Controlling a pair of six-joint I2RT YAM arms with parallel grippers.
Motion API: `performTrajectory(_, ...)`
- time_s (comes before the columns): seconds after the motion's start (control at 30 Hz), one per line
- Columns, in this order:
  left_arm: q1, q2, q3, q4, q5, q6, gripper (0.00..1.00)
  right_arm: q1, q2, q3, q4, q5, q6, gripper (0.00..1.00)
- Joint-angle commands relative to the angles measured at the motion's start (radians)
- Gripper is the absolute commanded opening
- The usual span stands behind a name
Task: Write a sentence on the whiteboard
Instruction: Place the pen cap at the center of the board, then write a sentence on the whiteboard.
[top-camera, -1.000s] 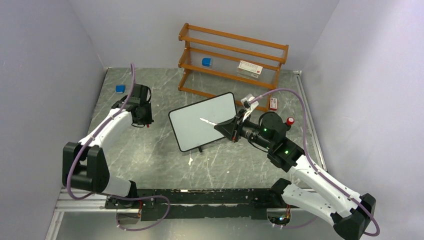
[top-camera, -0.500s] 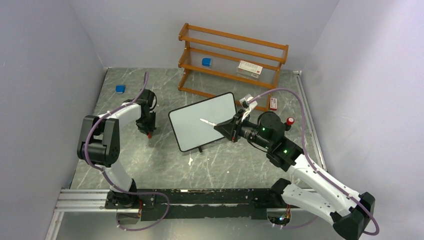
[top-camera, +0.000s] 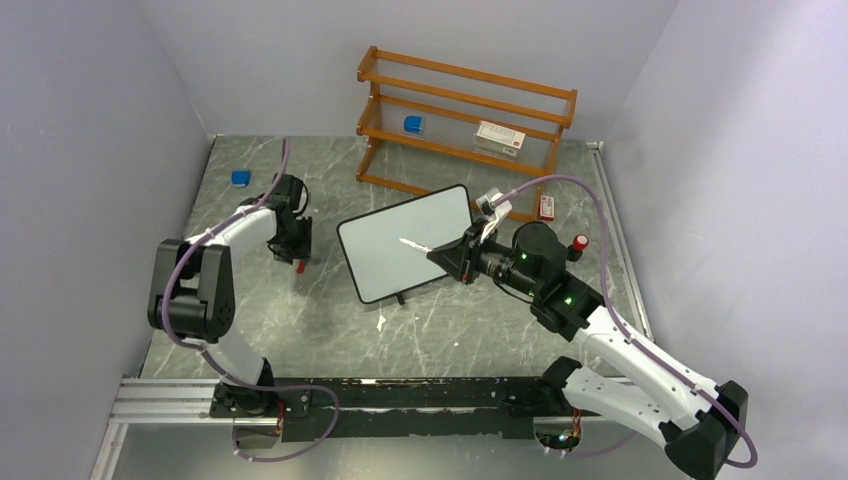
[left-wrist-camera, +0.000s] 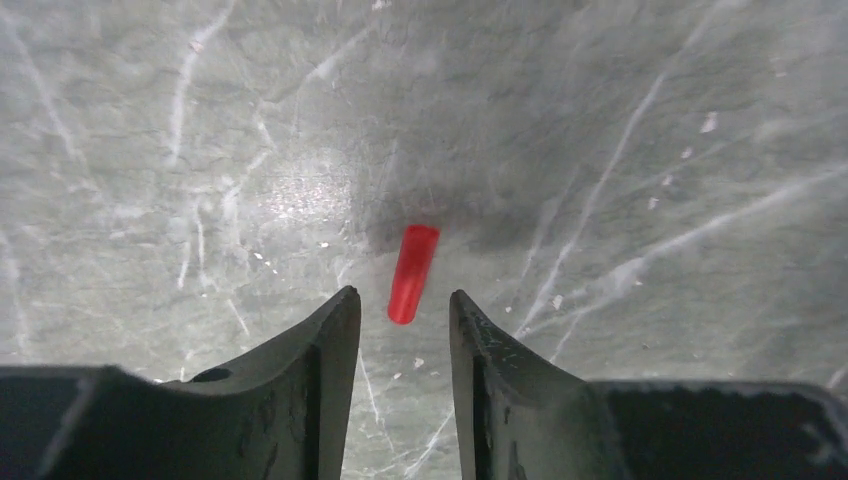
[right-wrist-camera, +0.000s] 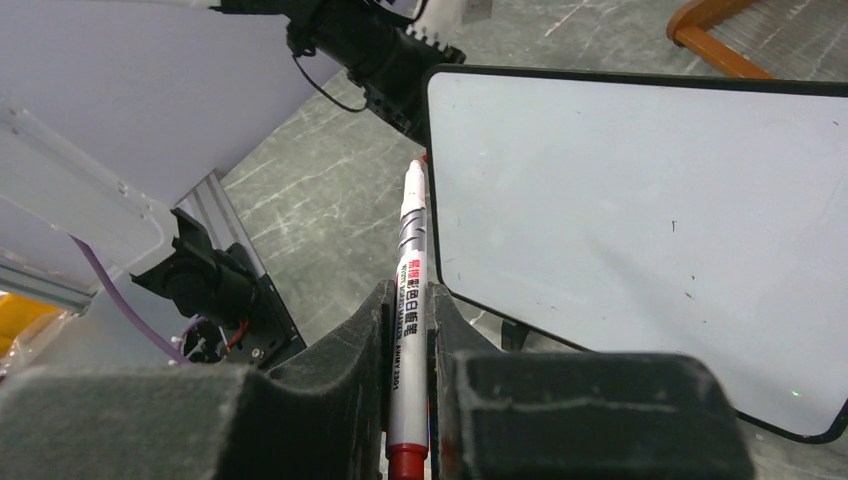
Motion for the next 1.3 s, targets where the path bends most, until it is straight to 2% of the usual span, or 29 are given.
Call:
performTrajectory(0.0,0.011,-0.106,-0.005,0.042,0.031,0.005,0.45,-0.002,-0.004,0.046,-0.028,0.016,-0.027,0.00)
performTrajectory(0.1,0.012,-0.196,-0.015,0.057,0.012,-0.017,0.51,-0.003,-0.011,0.056,-0.055,0.032,-0.043,0.00)
performTrajectory(0.27,0.014,-0.403,-0.038,0.122,0.006,-0.053,0.67,-0.003,-0.019,0.063,-0.092,0.043,-0.062,0.00)
performTrajectory(0.43,0.022,-0.568,-0.054,0.179,0.075,-0.054,0.84,0.000,-0.028,0.057,-0.107,0.051,-0.069,0.00)
performTrajectory(0.5,0.029,-0.602,-0.060,0.198,0.124,-0.053,0.87,0.000,-0.026,0.057,-0.107,0.051,-0.070,0.00)
performTrajectory(0.77,0.089,-0.664,-0.109,0.327,0.471,-0.045,0.93,0.011,-0.007,0.069,-0.106,0.029,-0.063,0.00)
performTrajectory(0.93,0.124,-0.687,-0.161,0.435,0.594,-0.063,0.98,0.024,0.017,0.096,-0.135,0.022,-0.083,0.00)
performTrajectory(1.07,0.143,-0.682,-0.205,0.500,0.689,-0.067,0.96,0.048,0.026,0.099,-0.126,0.034,-0.088,0.00)
performTrajectory(1.2,0.146,-0.638,-0.255,0.642,0.870,-0.115,0.93,0.074,0.035,0.091,-0.109,0.059,-0.086,0.00)
performTrajectory(1.27,0.146,-0.580,-0.247,0.662,0.949,-0.113,0.90,0.090,0.038,0.086,-0.097,0.069,-0.082,0.00)
